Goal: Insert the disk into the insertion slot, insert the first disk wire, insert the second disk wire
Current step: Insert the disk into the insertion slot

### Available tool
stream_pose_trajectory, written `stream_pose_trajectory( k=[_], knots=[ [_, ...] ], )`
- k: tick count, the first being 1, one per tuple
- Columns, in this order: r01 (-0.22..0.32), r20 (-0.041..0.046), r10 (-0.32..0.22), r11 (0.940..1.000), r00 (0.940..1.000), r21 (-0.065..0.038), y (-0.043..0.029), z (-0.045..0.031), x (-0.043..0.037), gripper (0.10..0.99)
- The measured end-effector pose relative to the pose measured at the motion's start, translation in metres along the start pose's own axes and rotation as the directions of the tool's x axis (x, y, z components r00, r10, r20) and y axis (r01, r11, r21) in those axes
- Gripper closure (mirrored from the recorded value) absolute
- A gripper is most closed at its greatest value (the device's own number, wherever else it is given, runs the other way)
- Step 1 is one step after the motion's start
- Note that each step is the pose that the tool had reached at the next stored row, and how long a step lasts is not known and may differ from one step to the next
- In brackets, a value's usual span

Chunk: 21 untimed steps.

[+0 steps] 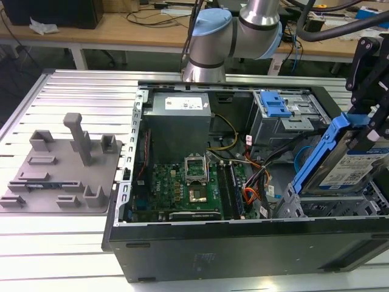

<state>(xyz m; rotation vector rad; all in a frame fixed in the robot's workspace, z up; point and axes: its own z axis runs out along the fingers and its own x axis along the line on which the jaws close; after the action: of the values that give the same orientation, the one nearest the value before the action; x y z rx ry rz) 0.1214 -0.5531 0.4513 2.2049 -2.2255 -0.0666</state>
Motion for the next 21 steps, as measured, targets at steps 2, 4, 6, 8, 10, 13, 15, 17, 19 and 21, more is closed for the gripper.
stream_pose_trajectory(
  k=[2, 4, 6, 8, 10, 13, 15, 17, 19, 21],
  knots=[
    [0.000, -0.0002, 0.000, 1.0000, 1.0000, 0.000, -0.0025, 0.0003, 0.0000, 0.722],
    [0.000, -0.0005, 0.000, 1.0000, 1.0000, 0.000, -0.0029, 0.0014, 0.0000, 0.722],
    [0.000, 0.0000, 0.000, 1.0000, 1.0000, -0.001, -0.0037, 0.0042, 0.0001, 0.722],
    [0.000, 0.0000, 0.000, 1.0000, 1.0000, -0.002, -0.0042, 0.0058, 0.0001, 0.722],
    [0.000, -0.0001, 0.000, 1.0000, 1.0000, -0.003, -0.0048, 0.0084, 0.0001, 0.722],
    [0.000, 0.0000, 0.000, 1.0000, 1.0000, -0.003, -0.0056, 0.0122, 0.0003, 0.722],
    [0.000, 0.0001, 0.000, 1.0000, 1.0000, -0.003, -0.0063, 0.0168, 0.0003, 0.722],
    [0.000, -0.0001, 0.000, 1.0000, 1.0000, -0.003, -0.0066, 0.0200, 0.0004, 0.722],
    [0.000, -0.0001, 0.000, 1.0000, 1.0000, -0.003, -0.0069, 0.0237, 0.0005, 0.722],
    [0.000, 0.0000, 0.000, 1.0000, 1.0000, -0.003, -0.0070, 0.0271, 0.0007, 0.722]
  ],
)
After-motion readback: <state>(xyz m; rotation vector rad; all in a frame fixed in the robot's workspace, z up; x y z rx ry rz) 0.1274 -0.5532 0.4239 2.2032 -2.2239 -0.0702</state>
